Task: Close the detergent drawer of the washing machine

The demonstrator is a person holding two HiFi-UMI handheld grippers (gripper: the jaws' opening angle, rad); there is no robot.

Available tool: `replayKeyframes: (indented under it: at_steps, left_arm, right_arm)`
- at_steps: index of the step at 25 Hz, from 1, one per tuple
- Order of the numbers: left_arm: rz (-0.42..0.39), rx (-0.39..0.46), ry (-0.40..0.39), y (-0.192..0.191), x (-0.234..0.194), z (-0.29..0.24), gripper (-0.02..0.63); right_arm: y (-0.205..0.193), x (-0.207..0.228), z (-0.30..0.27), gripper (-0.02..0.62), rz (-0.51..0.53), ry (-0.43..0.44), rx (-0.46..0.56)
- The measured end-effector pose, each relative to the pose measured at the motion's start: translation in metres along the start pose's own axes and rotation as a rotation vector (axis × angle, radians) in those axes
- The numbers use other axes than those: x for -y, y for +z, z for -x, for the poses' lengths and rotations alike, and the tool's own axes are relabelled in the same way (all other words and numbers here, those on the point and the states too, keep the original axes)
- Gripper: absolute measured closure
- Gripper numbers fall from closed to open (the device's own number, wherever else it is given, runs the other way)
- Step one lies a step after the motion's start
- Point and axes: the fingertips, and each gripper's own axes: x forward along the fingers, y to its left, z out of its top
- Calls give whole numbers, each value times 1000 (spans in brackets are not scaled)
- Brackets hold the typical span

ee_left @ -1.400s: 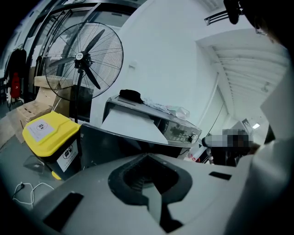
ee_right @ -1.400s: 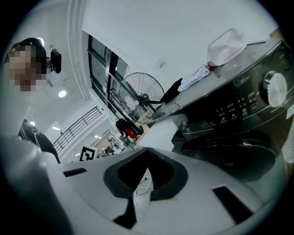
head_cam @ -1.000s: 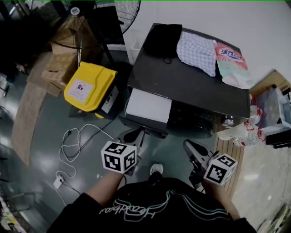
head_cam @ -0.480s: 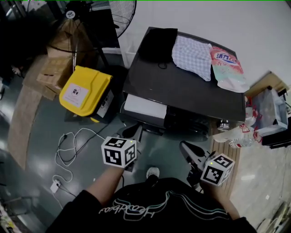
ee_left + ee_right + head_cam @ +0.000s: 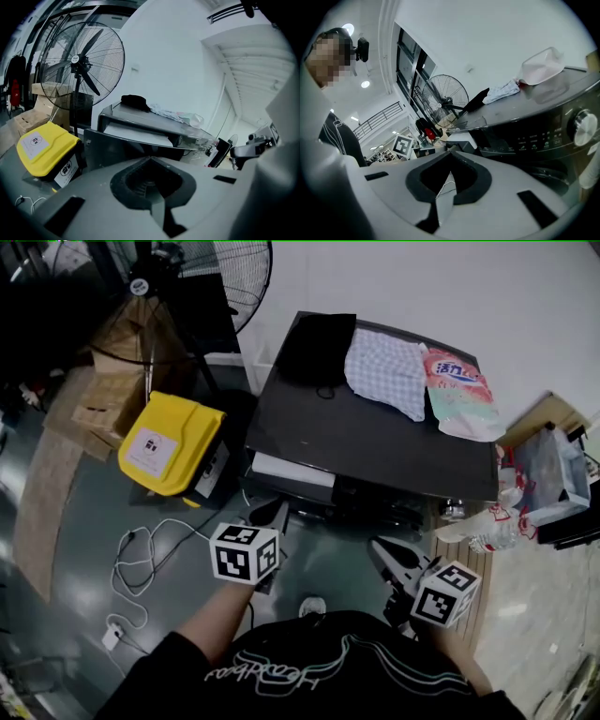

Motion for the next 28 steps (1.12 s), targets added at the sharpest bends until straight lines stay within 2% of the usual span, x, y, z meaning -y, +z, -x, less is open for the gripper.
replayKeyframes:
  at_steps: [18,24,28]
  left_arm:
    - [-37,4,11,9,-3,-10,583]
    - [12,10,35,24,-9,-29,583]
    - [-4,-3,23,27,-11,-35,583]
  right_arm:
    - [12,16,-3,569,-14,-10,20]
    - [18,23,-9,569,-28,1,17]
    - [21,26,-13,569,-33,3,12]
